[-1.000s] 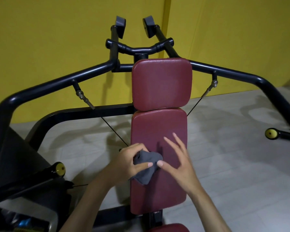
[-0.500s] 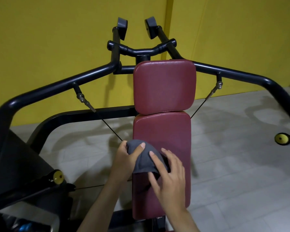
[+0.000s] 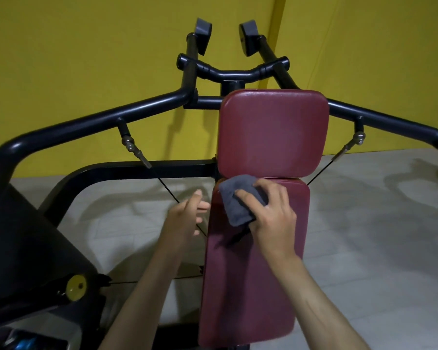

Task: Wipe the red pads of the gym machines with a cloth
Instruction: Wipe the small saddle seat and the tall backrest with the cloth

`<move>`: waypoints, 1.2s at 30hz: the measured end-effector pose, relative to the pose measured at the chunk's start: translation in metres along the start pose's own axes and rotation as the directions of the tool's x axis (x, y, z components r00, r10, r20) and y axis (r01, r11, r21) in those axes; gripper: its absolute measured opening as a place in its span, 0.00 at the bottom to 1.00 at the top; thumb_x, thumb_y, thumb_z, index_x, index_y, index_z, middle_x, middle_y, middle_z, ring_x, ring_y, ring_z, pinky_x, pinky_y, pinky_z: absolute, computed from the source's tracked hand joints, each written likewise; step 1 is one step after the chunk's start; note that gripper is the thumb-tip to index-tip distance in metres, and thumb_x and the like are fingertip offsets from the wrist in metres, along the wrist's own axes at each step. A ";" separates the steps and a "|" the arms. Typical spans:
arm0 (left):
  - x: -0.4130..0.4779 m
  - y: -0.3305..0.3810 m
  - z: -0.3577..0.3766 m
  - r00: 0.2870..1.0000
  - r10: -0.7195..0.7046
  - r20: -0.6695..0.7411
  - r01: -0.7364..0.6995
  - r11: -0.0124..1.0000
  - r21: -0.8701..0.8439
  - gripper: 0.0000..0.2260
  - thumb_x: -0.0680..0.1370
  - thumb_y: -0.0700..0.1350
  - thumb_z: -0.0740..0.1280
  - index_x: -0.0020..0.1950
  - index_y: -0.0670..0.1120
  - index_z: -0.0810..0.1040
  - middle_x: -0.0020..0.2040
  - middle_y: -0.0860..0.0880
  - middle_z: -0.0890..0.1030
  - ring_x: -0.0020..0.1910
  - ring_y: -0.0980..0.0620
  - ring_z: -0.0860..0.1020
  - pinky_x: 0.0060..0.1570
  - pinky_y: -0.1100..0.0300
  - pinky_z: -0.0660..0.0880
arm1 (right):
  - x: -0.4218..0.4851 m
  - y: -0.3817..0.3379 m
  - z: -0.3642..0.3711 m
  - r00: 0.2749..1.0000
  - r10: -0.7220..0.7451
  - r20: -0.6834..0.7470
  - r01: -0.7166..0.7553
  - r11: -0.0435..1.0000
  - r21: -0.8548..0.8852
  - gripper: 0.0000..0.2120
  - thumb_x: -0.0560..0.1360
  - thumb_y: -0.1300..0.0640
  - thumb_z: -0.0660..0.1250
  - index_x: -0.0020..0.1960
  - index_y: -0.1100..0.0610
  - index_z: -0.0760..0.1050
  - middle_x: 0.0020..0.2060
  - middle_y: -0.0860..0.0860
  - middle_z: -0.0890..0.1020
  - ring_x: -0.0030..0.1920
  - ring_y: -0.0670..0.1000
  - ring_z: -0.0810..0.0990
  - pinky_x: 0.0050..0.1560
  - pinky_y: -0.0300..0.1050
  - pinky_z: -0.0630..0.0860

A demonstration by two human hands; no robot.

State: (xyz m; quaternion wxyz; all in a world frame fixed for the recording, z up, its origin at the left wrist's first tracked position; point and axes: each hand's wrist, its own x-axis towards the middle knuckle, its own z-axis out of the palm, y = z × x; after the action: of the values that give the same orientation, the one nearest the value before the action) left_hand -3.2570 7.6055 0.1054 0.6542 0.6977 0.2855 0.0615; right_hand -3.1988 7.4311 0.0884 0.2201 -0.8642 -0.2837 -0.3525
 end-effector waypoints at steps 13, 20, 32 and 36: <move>0.010 -0.093 0.001 0.848 0.526 0.075 -0.519 0.791 0.325 0.20 0.82 0.39 0.62 0.60 0.67 0.75 0.52 0.64 0.77 0.46 0.64 0.78 0.41 0.69 0.73 | -0.151 -0.003 0.096 0.944 0.044 0.328 -0.026 0.998 -0.060 0.27 0.57 0.64 0.82 0.53 0.48 0.81 0.53 0.52 0.74 0.47 0.57 0.72 0.31 0.47 0.73; 0.007 -0.092 -0.006 0.880 0.474 0.013 -0.443 0.811 0.382 0.18 0.82 0.39 0.62 0.67 0.57 0.75 0.54 0.63 0.77 0.51 0.65 0.77 0.46 0.55 0.79 | -0.021 -0.017 0.065 0.992 0.120 -0.049 -0.120 0.993 -0.005 0.11 0.71 0.58 0.69 0.52 0.48 0.82 0.52 0.53 0.75 0.49 0.58 0.72 0.32 0.44 0.69; 0.008 -0.130 0.018 0.833 0.553 -0.015 -0.507 0.773 0.381 0.16 0.80 0.37 0.63 0.64 0.52 0.77 0.51 0.60 0.75 0.43 0.56 0.78 0.40 0.49 0.79 | -0.166 0.020 0.112 0.995 0.045 0.085 -0.041 0.998 -0.047 0.22 0.67 0.69 0.70 0.54 0.48 0.79 0.53 0.51 0.72 0.47 0.57 0.71 0.30 0.45 0.73; 0.005 -0.143 0.029 0.834 0.551 0.028 -0.523 0.772 0.361 0.18 0.79 0.33 0.64 0.63 0.52 0.77 0.54 0.60 0.74 0.45 0.54 0.79 0.41 0.46 0.80 | -0.205 0.026 0.107 0.935 0.131 0.330 -0.124 0.991 -0.043 0.32 0.53 0.71 0.79 0.52 0.49 0.79 0.51 0.50 0.72 0.49 0.56 0.71 0.27 0.43 0.70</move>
State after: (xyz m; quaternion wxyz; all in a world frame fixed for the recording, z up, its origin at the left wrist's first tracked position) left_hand -3.2853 7.5791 -0.0357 0.4608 0.8529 0.1065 0.2212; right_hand -3.2515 7.4053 -0.1373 0.1824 -0.9301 -0.2562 -0.1899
